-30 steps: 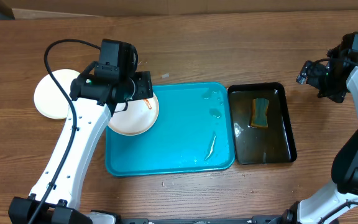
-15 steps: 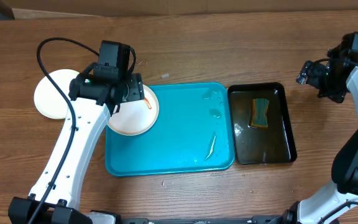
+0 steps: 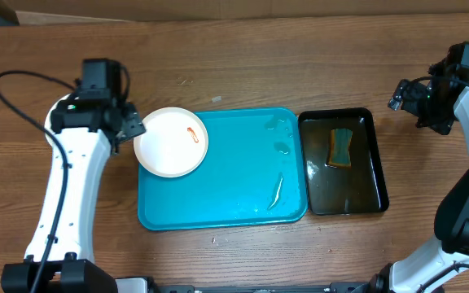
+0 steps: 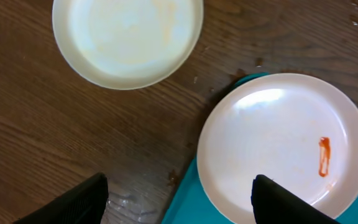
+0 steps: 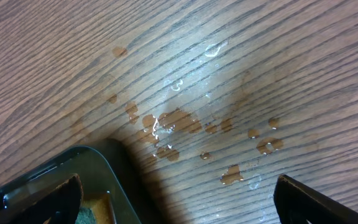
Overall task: Clean dirty plates on tray and stack at the side
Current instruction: 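Release the stacked plate and move the left gripper to the remaining white plate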
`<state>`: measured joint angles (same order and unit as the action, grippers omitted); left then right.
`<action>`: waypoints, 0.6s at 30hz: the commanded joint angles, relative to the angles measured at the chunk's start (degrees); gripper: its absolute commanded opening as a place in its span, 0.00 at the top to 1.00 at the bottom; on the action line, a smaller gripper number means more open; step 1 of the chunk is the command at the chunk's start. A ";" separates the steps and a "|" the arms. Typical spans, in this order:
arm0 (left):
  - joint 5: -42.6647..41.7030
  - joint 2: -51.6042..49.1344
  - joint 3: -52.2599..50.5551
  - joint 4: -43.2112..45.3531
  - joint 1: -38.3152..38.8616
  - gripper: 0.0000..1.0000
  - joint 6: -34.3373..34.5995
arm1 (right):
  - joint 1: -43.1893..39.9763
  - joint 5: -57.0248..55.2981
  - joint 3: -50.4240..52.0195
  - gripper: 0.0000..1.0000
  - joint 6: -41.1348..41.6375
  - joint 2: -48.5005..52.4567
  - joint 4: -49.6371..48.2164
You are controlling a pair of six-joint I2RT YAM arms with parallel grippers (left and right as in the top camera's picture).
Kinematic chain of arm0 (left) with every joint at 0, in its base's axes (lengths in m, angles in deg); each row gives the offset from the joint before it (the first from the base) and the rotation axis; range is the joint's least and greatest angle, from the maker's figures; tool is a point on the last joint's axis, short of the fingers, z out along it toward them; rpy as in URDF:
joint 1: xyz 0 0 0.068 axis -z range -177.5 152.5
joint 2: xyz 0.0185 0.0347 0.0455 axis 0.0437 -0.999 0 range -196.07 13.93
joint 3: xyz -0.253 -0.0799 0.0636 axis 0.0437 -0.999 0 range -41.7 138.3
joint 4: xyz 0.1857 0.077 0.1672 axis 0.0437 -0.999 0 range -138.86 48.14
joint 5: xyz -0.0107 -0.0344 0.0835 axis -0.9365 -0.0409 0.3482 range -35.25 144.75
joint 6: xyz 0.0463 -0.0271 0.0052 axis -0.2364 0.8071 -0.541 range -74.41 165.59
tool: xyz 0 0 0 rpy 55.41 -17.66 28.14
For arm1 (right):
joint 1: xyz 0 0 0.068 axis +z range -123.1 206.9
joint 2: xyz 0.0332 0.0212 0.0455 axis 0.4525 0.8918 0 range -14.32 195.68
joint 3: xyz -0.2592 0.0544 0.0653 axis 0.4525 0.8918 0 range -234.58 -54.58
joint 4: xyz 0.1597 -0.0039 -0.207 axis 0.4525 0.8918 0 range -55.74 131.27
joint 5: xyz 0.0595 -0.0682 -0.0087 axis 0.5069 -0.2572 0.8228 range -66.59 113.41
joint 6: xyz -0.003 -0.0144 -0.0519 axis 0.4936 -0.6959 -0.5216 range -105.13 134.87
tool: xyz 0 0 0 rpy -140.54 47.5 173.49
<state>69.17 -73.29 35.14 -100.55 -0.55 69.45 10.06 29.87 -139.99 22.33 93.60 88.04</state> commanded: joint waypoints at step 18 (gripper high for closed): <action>-3.32 0.22 -5.57 7.21 -2.19 0.25 0.55 | -0.26 -0.24 -0.81 0.00 0.04 -1.38 -0.20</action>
<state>66.11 -73.29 30.07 -93.65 -2.51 69.45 10.06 29.89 -139.99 22.33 93.60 88.07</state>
